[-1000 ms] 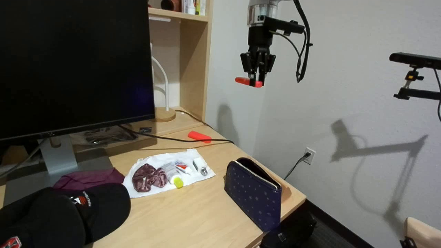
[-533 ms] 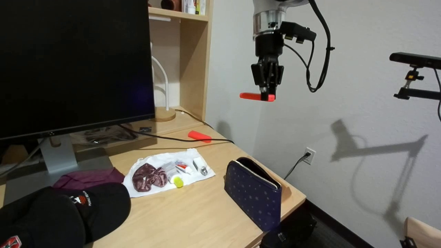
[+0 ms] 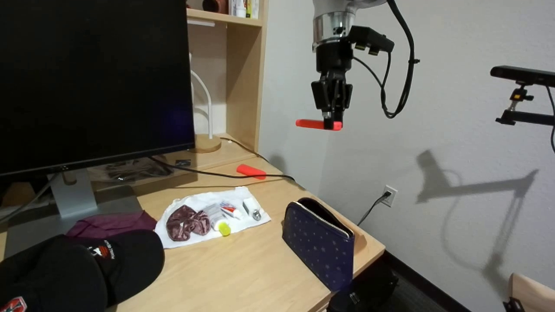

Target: Move the orange blocks to the front edge of the desk

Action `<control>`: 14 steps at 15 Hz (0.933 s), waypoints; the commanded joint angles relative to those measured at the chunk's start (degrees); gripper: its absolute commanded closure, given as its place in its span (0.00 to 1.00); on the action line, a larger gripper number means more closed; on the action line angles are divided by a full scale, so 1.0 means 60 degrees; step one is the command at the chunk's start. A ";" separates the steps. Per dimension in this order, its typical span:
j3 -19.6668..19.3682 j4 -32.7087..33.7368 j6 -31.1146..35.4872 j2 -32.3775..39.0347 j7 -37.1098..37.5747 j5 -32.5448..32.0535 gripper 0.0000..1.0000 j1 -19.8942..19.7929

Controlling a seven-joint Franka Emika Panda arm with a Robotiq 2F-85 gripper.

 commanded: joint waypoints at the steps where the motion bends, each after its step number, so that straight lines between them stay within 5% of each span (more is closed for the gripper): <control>1: 0.0505 -0.0873 -0.0002 -0.0619 -0.0088 0.0010 0.83 0.0360; 10: 0.1614 -0.3622 0.0744 -0.1989 0.0214 0.0938 0.83 0.1562; 12: 0.1582 -0.3027 0.0452 -0.1475 0.0209 0.0728 0.84 0.1608; 13: 0.1625 -0.3155 0.0481 -0.1561 0.0211 0.0743 0.61 0.1674; 14: 0.1629 -0.3148 0.0480 -0.1558 0.0212 0.0742 0.61 0.1694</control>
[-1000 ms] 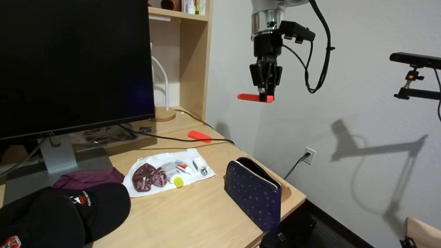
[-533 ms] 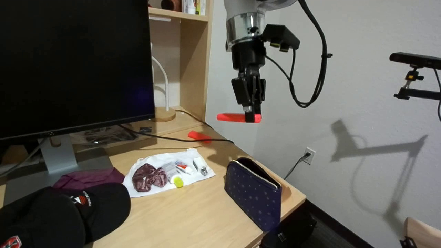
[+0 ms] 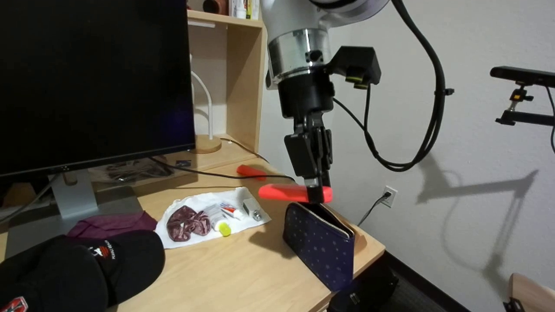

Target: Move the orange blocks to the front edge of the desk

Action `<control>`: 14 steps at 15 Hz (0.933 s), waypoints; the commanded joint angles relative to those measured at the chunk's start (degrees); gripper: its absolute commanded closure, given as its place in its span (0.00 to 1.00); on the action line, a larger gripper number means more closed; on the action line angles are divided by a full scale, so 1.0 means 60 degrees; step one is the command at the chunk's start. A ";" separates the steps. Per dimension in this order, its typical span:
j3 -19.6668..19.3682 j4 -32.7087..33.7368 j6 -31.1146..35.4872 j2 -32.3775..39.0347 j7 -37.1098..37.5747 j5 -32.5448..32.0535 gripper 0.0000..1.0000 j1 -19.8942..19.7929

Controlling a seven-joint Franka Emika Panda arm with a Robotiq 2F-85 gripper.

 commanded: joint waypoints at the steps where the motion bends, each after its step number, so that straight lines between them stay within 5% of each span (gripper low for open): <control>1: -0.0010 0.0047 -0.0030 0.0029 0.0007 -0.0003 0.61 -0.0018; 2: -0.0042 0.0053 -0.0030 0.0046 0.0007 -0.0003 0.61 -0.0037; 3: -0.0067 0.0225 -0.0158 0.0234 0.0288 0.0005 0.84 -0.0029; 14: 0.0239 -0.1796 0.2931 0.0949 0.3921 0.0001 0.84 0.0965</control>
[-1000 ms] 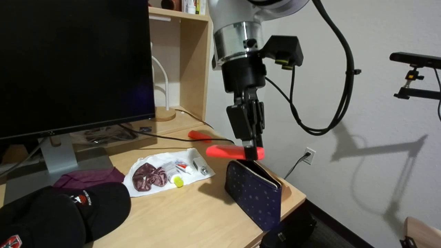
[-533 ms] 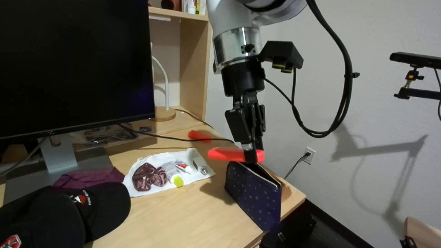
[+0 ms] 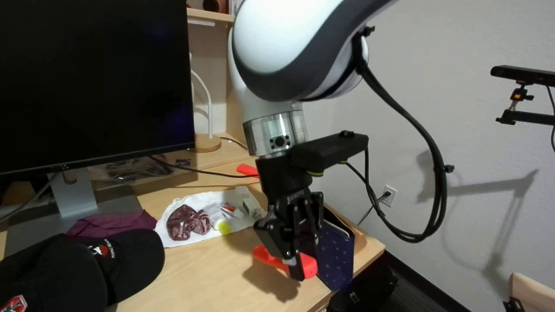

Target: Move the orange blocks to the front edge of the desk

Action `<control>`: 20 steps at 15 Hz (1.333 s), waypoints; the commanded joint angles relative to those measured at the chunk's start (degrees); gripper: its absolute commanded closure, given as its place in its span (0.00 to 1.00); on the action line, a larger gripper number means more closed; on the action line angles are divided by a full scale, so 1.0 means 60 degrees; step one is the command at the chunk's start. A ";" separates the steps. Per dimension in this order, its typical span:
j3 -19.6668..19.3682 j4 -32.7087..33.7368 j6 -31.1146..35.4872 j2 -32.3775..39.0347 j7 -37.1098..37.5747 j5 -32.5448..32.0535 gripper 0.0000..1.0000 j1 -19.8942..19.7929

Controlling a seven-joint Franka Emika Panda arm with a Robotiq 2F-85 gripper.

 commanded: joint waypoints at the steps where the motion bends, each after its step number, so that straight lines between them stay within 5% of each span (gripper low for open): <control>1: 0.0011 -0.1074 0.1413 -0.0330 0.1135 0.0067 0.84 0.0189; 11: -0.0062 -0.3577 0.5143 -0.0431 0.2346 -0.1139 0.84 0.0526; 20: -0.0103 -0.4103 0.6458 -0.0273 0.2703 -0.1422 0.84 0.0630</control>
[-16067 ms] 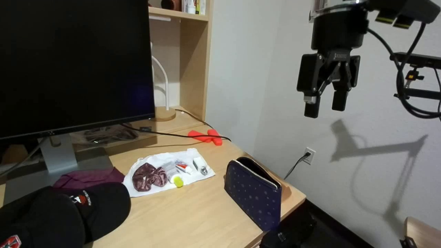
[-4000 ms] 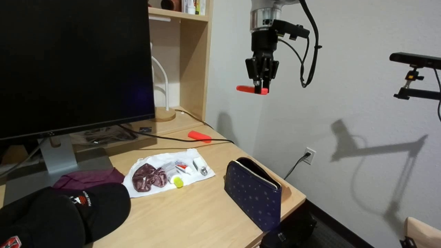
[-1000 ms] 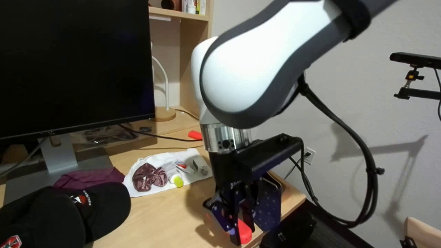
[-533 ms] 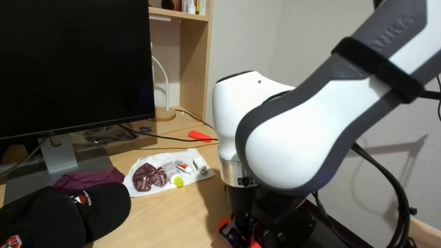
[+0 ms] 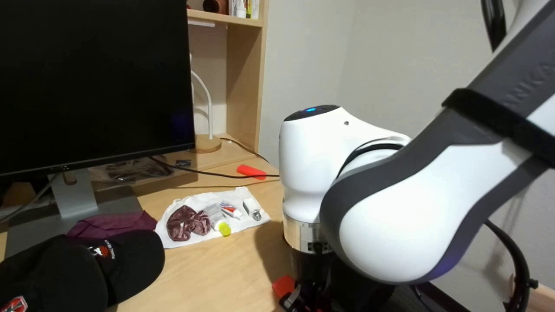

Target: Move the orange blocks to the front edge of the desk

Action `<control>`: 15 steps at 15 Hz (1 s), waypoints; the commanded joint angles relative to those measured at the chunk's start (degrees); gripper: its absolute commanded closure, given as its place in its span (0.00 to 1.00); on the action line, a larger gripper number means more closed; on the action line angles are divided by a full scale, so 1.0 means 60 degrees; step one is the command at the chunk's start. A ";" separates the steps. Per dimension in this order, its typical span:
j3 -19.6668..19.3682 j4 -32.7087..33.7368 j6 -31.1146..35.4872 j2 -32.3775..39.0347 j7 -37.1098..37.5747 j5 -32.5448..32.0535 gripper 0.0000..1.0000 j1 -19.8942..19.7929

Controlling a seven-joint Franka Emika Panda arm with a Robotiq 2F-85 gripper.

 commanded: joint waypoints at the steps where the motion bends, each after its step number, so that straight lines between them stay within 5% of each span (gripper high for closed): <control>1: -0.0090 -0.0305 0.0415 -0.0148 0.0350 -0.0088 0.84 0.0070; 8: -0.0220 -0.0200 0.0308 -0.0155 0.0102 0.0155 0.84 -0.0115; 9: -0.0214 -0.0175 0.0276 -0.0134 0.0038 0.0214 0.50 -0.0137; 10: -0.0184 -0.0148 0.0232 -0.0115 -0.0045 0.0277 0.35 -0.0150; 15: -0.0040 -0.0134 0.0154 -0.0272 -0.0203 0.0426 0.05 -0.0126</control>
